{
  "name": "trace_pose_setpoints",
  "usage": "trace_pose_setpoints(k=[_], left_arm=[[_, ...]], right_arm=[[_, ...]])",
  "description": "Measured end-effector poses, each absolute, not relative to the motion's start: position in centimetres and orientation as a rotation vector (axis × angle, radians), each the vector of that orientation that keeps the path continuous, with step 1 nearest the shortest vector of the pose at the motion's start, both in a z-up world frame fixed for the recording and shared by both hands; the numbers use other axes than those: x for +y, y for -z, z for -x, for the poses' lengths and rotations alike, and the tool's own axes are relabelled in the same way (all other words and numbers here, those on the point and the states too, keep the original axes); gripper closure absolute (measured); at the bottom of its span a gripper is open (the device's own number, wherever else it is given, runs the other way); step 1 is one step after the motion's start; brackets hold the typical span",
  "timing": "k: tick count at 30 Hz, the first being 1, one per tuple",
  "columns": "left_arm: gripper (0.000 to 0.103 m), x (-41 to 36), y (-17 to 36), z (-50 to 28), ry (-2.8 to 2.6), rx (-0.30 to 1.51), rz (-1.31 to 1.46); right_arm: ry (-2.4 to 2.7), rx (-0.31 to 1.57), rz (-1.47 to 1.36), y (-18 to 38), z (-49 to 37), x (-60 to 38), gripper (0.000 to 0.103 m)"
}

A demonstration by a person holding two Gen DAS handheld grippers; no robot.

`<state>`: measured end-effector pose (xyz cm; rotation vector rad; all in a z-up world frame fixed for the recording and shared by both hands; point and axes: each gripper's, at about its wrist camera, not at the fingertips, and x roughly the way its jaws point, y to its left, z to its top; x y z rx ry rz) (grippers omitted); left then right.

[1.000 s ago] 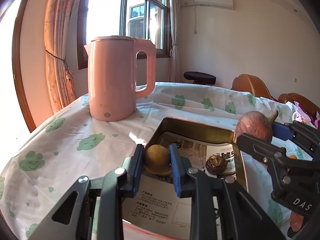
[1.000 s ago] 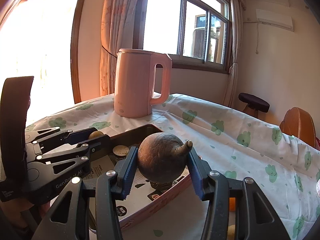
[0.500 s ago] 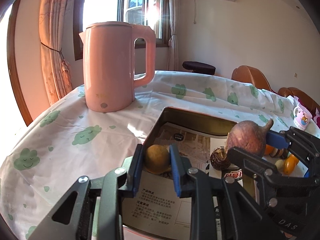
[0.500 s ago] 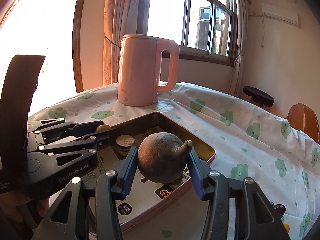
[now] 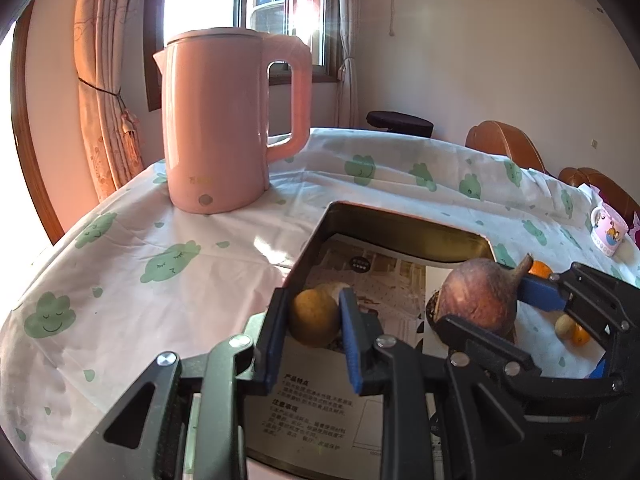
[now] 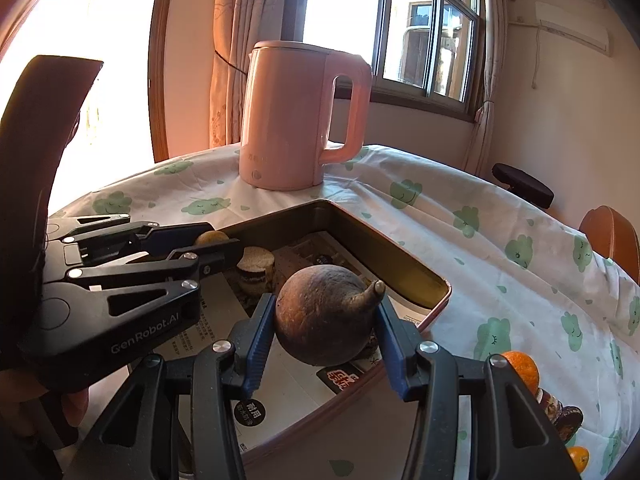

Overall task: Organize fruits
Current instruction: 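Open the left tool to drop the round fruit while the right tool releases the pear-shaped fruit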

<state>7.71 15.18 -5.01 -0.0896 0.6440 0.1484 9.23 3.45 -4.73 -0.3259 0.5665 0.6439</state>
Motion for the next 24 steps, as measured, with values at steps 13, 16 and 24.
trace_pose_setpoints(k=[13, 16, 24], left_arm=[[0.044, 14.6, 4.6, -7.1, -0.192, 0.601, 0.051], [0.023, 14.7, 3.9, -5.8, -0.176, 0.539, 0.1], [0.022, 9.3, 2.1, -4.7, -0.072, 0.477, 0.066]], right_arm=[[-0.632, 0.552, 0.362, 4.8, -8.7, 3.8, 0.035], [-0.617, 0.541, 0.341, 4.2, -8.4, 2.4, 0.035], [-0.48, 0.504, 0.289, 2.3, -7.2, -7.0, 0.035]])
